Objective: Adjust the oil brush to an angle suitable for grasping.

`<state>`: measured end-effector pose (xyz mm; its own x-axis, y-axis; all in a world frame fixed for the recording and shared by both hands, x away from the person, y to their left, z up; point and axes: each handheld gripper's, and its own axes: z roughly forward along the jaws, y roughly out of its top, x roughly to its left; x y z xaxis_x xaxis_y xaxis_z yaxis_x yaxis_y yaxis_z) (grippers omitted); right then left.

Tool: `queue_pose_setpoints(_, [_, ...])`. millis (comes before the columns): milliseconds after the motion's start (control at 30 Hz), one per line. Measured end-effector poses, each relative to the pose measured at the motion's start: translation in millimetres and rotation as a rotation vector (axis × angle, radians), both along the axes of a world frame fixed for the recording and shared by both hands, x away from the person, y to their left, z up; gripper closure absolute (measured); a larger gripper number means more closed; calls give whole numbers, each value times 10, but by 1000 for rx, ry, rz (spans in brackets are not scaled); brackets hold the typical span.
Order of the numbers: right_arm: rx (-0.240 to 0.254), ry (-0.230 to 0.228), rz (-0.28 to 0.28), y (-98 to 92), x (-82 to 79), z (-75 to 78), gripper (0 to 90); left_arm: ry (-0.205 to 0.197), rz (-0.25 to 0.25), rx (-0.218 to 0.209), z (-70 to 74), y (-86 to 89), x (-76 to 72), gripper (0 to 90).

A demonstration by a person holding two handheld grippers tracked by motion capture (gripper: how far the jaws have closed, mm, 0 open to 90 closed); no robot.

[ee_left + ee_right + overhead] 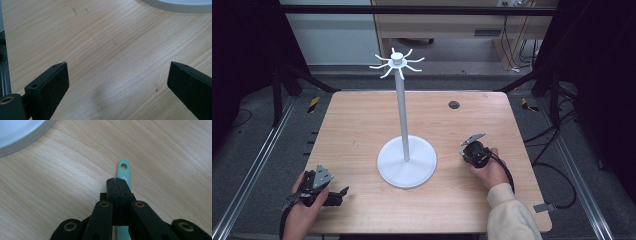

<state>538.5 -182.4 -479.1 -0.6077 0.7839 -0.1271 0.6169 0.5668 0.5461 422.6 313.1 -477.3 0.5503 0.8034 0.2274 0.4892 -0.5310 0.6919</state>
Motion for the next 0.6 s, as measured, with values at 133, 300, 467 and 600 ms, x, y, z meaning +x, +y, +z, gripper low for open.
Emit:
queue_pose_setpoints(133, [-21,-15,-25,-23,31,-3,900,0,0,0,0,0,0,33])
queue_pose_setpoints(300, [-30,-20,-65,-78,68,3,900,2,-1,1,0,-2,0,33])
queue_pose_setpoints(467, [-12,-25,-113,-155,98,19,900,4,-2,1,-3,-5,0,33])
queue_pose_setpoints(600, [-5,-27,-129,-198,108,23,900,4,-3,3,-4,-7,0,33])
